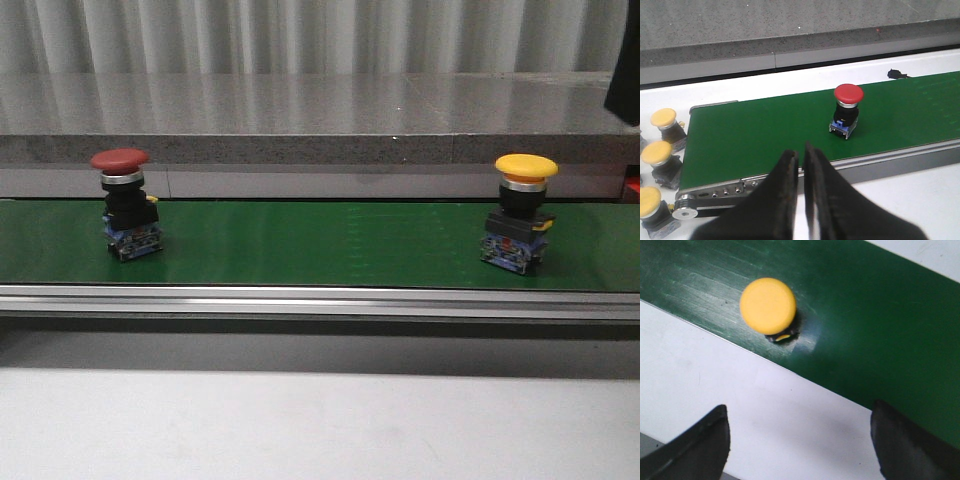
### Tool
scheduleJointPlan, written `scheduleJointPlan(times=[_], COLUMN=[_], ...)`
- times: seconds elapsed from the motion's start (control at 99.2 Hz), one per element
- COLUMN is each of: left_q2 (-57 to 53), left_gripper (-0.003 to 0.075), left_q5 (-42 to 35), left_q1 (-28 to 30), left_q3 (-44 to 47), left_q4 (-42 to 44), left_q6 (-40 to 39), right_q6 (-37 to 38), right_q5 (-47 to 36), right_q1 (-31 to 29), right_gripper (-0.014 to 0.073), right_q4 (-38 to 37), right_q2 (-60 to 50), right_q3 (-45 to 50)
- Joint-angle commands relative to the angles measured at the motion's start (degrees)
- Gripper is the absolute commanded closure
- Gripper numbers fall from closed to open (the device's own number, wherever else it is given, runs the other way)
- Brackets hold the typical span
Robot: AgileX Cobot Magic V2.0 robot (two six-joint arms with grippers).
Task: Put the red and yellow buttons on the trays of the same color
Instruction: 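Grasp the yellow button at the belt's end with the right gripper, then carry the yellow button into the yellow tray and release it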
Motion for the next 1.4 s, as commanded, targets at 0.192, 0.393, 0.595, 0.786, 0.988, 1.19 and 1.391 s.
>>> scheduleJointPlan(times=[0.192,0.393,0.595,0.786,0.988,1.19,1.391], left_q2=[0.3,0.3,0.3,0.3,0.3,0.3,0.3], left_gripper=[0.0726,0.0726,0.0725,0.0726,0.0726,0.0726,0.0726], left_q5=[-4.2,-4.2,-4.2,-4.2,-4.2,-4.2,-4.2], left_q1=[-0.4,-0.4,-0.4,-0.4,-0.4,-0.4,-0.4], left_q3=[-1.4,-1.4,-1.4,-1.4,-1.4,-1.4,-1.4], left_q4=[-1.0,-1.0,-1.0,-1.0,-1.0,-1.0,-1.0], left_q6=[-0.1,-0.1,-0.1,-0.1,-0.1,-0.1,-0.1], right_q6=[-1.0,-1.0,-1.0,-0.9,-0.2,-0.2,-0.3], right_q5=[-1.2,-3.8,-4.9,-6.7,-3.3,-2.1,-2.0], right_q1=[0.3,0.3,0.1,0.1,-1.9,-11.0,-22.3], right_gripper=[0.0015,0.002,0.0237,0.0374,0.0373,0.0373,0.0373], right_q4=[0.6,0.6,0.6,0.6,0.5,0.5,-2.3], right_q2=[9.8,14.2,16.1,16.2,15.4,12.0,11.1], right_q3=[-4.8,-6.7,-7.2,-7.4,-9.4,-9.5,-9.5])
